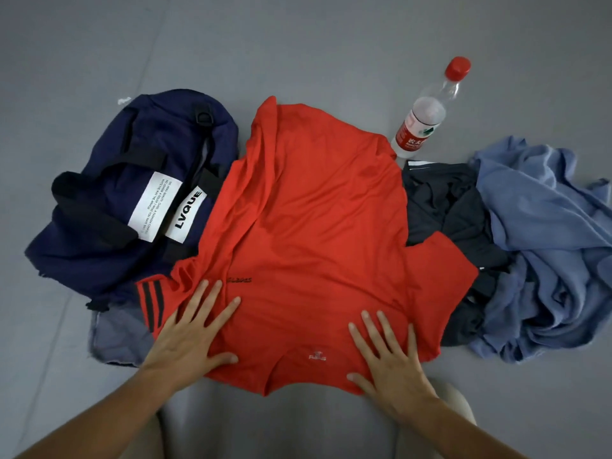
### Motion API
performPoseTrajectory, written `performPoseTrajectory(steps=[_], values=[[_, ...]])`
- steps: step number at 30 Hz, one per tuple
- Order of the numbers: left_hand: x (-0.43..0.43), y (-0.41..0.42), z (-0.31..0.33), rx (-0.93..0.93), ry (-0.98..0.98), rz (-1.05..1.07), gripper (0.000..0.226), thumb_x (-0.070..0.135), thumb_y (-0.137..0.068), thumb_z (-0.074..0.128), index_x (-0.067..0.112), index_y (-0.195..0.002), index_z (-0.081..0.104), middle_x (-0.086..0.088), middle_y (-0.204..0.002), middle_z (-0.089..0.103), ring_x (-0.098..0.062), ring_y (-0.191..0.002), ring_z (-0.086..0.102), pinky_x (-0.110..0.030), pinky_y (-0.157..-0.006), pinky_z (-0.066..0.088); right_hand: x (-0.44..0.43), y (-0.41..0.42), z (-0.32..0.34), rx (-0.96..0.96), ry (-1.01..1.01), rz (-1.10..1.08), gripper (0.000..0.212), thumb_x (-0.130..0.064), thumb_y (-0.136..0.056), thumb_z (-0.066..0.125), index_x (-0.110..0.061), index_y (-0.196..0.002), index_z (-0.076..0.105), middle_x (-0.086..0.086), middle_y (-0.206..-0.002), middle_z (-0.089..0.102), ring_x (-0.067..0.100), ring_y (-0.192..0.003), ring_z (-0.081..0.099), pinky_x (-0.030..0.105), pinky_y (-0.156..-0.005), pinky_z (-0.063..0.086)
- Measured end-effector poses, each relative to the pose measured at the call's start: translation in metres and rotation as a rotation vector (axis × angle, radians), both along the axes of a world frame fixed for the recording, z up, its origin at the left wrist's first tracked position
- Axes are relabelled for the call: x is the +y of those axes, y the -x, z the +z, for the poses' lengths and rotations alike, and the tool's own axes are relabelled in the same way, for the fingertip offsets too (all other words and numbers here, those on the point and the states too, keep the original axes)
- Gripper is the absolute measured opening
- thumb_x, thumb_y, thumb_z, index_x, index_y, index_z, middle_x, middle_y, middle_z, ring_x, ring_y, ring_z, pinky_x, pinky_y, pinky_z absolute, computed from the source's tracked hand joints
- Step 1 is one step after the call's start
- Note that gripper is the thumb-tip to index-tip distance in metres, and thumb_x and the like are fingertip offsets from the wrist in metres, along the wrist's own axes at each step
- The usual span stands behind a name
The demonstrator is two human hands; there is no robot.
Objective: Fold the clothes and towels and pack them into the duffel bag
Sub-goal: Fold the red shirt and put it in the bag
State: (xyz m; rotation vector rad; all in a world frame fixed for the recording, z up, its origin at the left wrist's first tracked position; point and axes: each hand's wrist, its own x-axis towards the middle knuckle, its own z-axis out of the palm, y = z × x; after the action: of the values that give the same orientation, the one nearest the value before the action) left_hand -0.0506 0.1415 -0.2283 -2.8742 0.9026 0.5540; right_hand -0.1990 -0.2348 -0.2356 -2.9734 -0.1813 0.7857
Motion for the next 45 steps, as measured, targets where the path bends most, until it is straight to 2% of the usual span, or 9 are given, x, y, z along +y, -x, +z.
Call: performPoseTrajectory(steps=[6, 10, 16, 23, 28, 32, 36, 41, 45], values=[[-0.013, 0.023, 0.006, -0.061, 0.028, 0.083, 0.107, 0.066, -0.07, 0.075, 0.026, -0.158, 0.029, -0.016, -0.166, 0.016, -0.038, -0.153, 0.011, -0.064, -0.11, 0.026, -0.021, -0.019, 0.052, -0.17, -0.302, -0.383, 0.064, -0.07, -0.095, 0.028, -0.039, -0.149, 0.04, -0.004, -0.155, 0.043, 0.019, -0.139, 0.044, 0.039, -0.109, 0.043], [-0.094, 0.059, 0.016, -0.152, 0.207, 0.04, 0.073, 0.047, -0.084, 0.05, 0.025, -0.153, 0.041, -0.015, -0.16, 0.032, -0.039, -0.15, 0.021, -0.058, -0.118, 0.023, -0.09, -0.039, 0.078, -0.606, -0.248, -0.58, 0.043, -0.041, -0.103, 0.048, -0.027, -0.143, 0.052, 0.006, -0.141, 0.056, 0.031, -0.12, 0.055, 0.044, -0.1, 0.048], [-0.277, 0.08, 0.043, 0.057, 0.423, 0.07, 0.065, 0.039, -0.089, 0.066, 0.028, -0.149, 0.043, -0.006, -0.133, 0.055, -0.029, -0.115, 0.053, -0.041, -0.096, 0.047, -0.152, -0.073, 0.073, -0.301, -0.096, -0.631, 0.058, -0.048, -0.1, 0.048, -0.033, -0.154, 0.031, 0.016, -0.137, 0.045, 0.042, -0.112, 0.051, 0.051, -0.087, 0.051], [-0.385, 0.074, 0.036, 0.319, 0.423, 0.232, 0.078, 0.05, -0.093, 0.061, 0.031, -0.157, 0.02, 0.0, -0.135, 0.046, -0.024, -0.12, 0.051, -0.036, -0.101, 0.044, -0.163, -0.104, 0.063, -0.209, -0.517, -1.033, 0.058, -0.022, -0.091, 0.067, -0.027, -0.143, 0.043, 0.008, -0.103, 0.064, 0.027, -0.096, 0.064, 0.035, -0.082, 0.05], [-0.382, 0.053, 0.046, 0.408, 0.887, 0.478, 0.045, 0.044, -0.098, 0.052, 0.03, -0.14, 0.051, 0.008, -0.124, 0.065, -0.01, -0.115, 0.06, -0.037, -0.101, 0.047, -0.144, -0.097, 0.087, -0.305, -0.833, -1.139, 0.047, -0.013, -0.089, 0.068, -0.034, -0.13, 0.055, -0.005, -0.082, 0.064, 0.003, -0.071, 0.063, 0.017, -0.066, 0.046], [-0.367, 0.017, 0.076, 0.907, 1.242, 1.054, 0.046, 0.063, -0.099, 0.039, 0.029, -0.11, 0.068, 0.013, -0.092, 0.075, -0.007, -0.087, 0.069, -0.037, -0.082, 0.055, -0.099, -0.1, 0.098, -0.28, -1.036, -1.019, 0.044, -0.01, -0.087, 0.07, -0.033, -0.123, 0.061, -0.004, -0.082, 0.068, 0.005, -0.073, 0.067, 0.023, -0.071, 0.053], [-0.315, -0.002, 0.072, 1.281, 1.218, 1.251, 0.078, 0.082, -0.085, 0.041, 0.017, -0.12, 0.068, -0.008, -0.117, 0.073, -0.022, -0.109, 0.069, -0.044, -0.097, 0.053, -0.055, -0.106, 0.102, -0.098, -1.212, -0.921, 0.036, -0.008, -0.095, 0.061, -0.023, -0.127, 0.062, 0.001, -0.093, 0.074, 0.011, -0.083, 0.072, 0.027, -0.082, 0.057], [-0.262, -0.01, 0.045, 1.005, 1.138, 1.43, 0.007, 0.024, -0.098, 0.063, 0.021, -0.104, 0.066, 0.001, -0.105, 0.069, -0.016, -0.095, 0.065, -0.036, -0.082, 0.056, -0.044, -0.103, 0.068, -0.127, -0.894, -0.848, 0.029, -0.012, -0.096, 0.057, -0.032, -0.114, 0.068, -0.009, -0.097, 0.071, 0.007, -0.091, 0.069, 0.038, -0.093, 0.055], [-0.245, -0.016, 0.03, 0.938, 1.053, 1.398, 0.012, 0.014, -0.101, 0.056, 0.016, -0.106, 0.067, -0.003, -0.103, 0.069, -0.019, -0.088, 0.067, -0.034, -0.079, 0.06, -0.035, -0.08, 0.047, 0.037, -0.604, -0.692, 0.043, -0.028, -0.091, 0.068, -0.03, -0.133, 0.057, -0.007, -0.125, 0.06, 0.011, -0.112, 0.059, 0.029, -0.098, 0.047]])
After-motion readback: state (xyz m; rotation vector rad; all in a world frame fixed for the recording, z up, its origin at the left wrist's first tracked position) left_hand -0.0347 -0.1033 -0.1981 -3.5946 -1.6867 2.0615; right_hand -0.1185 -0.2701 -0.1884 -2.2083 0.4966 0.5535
